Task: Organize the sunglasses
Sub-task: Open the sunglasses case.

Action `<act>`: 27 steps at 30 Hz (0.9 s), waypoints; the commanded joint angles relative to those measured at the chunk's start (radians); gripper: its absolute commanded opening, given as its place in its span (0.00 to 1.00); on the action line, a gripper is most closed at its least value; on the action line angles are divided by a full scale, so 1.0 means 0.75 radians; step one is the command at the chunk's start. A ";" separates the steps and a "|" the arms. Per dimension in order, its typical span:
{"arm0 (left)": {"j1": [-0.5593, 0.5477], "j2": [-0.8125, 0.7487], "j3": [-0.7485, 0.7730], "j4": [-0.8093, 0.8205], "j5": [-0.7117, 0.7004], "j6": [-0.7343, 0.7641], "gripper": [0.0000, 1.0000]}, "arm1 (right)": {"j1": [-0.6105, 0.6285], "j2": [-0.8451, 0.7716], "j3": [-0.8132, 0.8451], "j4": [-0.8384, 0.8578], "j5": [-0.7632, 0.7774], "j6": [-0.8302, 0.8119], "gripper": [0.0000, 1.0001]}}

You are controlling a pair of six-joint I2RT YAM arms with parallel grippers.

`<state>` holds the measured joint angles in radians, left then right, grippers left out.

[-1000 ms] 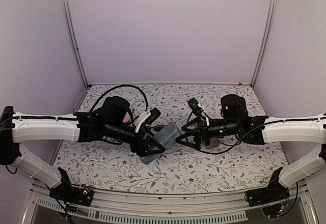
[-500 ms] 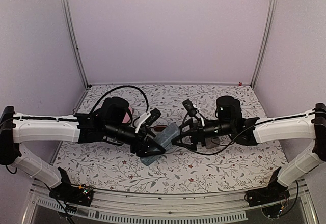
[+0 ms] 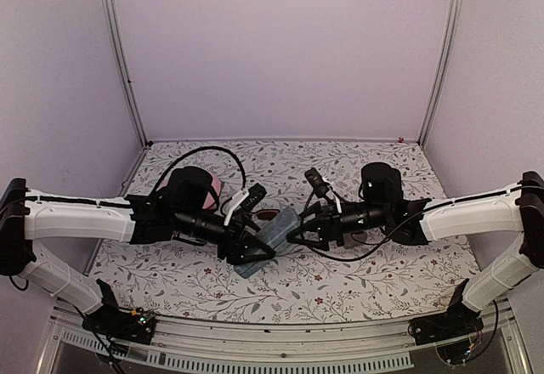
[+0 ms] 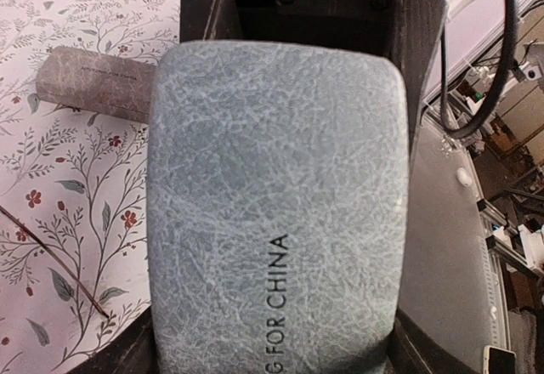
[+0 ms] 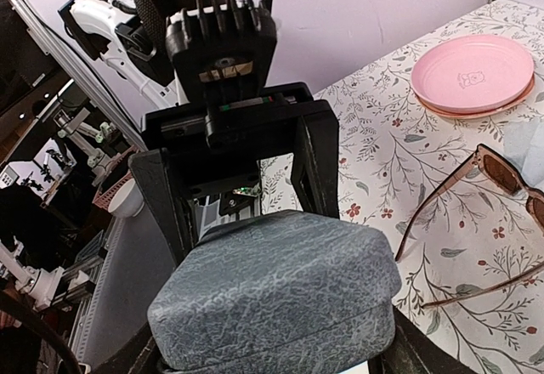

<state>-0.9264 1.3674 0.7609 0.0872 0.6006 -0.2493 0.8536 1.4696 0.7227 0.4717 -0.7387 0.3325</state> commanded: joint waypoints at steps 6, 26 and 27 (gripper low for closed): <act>0.006 -0.082 -0.040 0.218 0.224 -0.020 0.00 | -0.042 0.002 -0.073 -0.071 0.093 -0.097 0.64; 0.008 -0.131 -0.120 0.379 0.302 -0.086 0.00 | -0.056 0.024 -0.114 -0.181 0.228 -0.174 0.80; 0.008 -0.135 -0.123 0.387 0.302 -0.088 0.00 | -0.055 0.030 -0.116 -0.180 0.230 -0.170 0.80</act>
<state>-0.9092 1.3445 0.6647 0.2214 0.6651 -0.3248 0.8513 1.4597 0.6720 0.4404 -0.7074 0.2195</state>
